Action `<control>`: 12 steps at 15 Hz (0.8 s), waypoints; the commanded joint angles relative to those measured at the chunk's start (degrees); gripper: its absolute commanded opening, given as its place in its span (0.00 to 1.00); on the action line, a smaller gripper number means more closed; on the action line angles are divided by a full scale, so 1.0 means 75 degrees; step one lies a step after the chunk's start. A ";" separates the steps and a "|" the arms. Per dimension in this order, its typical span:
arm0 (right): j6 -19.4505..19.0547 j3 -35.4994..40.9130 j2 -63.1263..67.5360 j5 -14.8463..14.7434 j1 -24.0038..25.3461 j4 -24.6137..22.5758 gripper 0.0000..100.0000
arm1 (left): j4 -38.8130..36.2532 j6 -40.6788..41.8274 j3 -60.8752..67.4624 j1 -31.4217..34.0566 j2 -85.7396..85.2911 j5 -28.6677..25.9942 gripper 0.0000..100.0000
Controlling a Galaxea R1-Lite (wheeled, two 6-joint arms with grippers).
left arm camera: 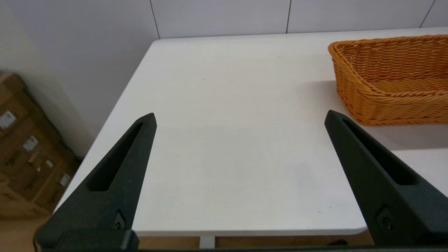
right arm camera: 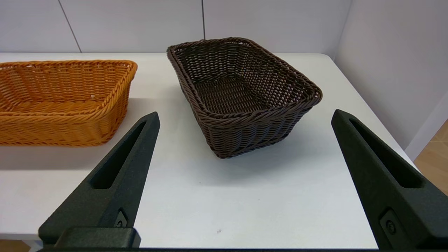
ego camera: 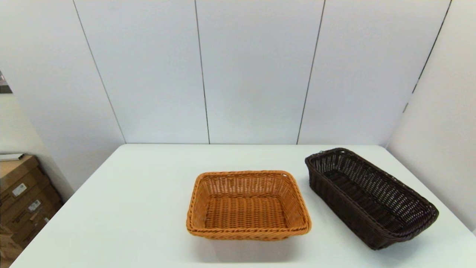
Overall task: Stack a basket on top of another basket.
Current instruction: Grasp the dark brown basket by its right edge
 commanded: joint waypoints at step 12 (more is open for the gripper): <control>0.0000 -0.0002 -0.0012 0.0004 0.0002 -0.0002 1.00 | -0.0523 -0.0284 0.0370 0.0001 0.0003 0.0085 1.00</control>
